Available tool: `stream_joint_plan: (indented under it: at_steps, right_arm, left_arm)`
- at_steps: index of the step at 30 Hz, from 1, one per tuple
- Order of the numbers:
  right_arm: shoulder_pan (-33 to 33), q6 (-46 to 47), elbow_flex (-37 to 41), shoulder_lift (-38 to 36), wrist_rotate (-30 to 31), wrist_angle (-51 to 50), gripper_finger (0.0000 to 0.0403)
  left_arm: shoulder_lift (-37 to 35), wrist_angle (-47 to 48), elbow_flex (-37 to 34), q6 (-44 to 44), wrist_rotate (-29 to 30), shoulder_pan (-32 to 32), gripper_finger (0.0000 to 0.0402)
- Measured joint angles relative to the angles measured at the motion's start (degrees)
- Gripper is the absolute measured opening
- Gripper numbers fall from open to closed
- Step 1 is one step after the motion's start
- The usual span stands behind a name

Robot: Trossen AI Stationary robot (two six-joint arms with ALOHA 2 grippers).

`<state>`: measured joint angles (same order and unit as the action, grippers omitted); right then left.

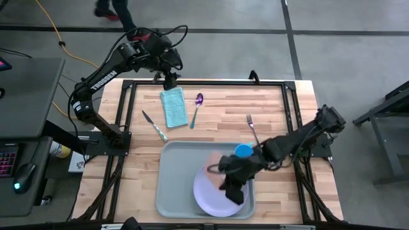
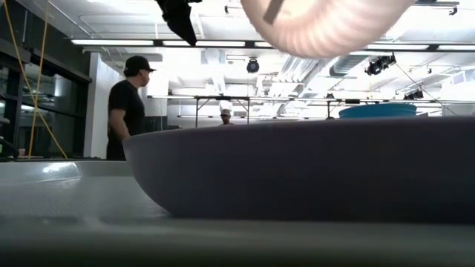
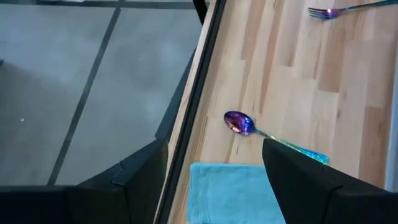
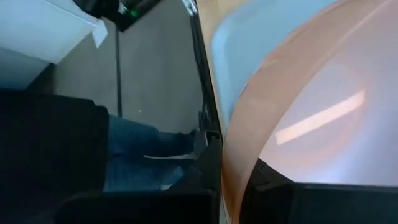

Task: Set up tray
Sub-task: Put the orange bowl on top of the purple plate on the gray tray

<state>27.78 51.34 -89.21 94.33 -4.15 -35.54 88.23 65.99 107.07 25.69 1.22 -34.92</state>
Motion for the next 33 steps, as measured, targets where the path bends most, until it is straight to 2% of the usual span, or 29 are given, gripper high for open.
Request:
stream_joint_plan:
  at_steps: [4, 14, 19, 26, 33]
  right_arm:
    - [1.15, 2.48, -2.57, 4.16, 2.4, -2.09, 0.0]
    - [0.66, 2.01, -27.22, 22.16, 3.91, -26.81, 0.0]
    - [0.66, 6.53, -35.42, 28.5, 4.51, -33.1, 0.0]
    - [1.6, 16.98, -38.1, 33.35, 5.75, -35.15, 0.0]
    - [2.95, 26.08, -38.03, 36.25, 3.6, -37.59, 0.0]
  left_arm:
    - [0.0, 0.05, 0.0, 1.05, -2.44, 0.0, 0.0294]
    - [0.0, 0.11, 0.0, 1.78, -4.1, 0.0, 0.0294]
    - [0.0, 0.1, 0.0, 2.56, -5.91, 0.0, 0.0294]
    - [0.0, 0.1, 0.0, 2.56, -8.22, 0.0, 0.0294]
    - [0.01, 0.08, 0.0, 2.56, -9.89, 0.0, 0.0294]
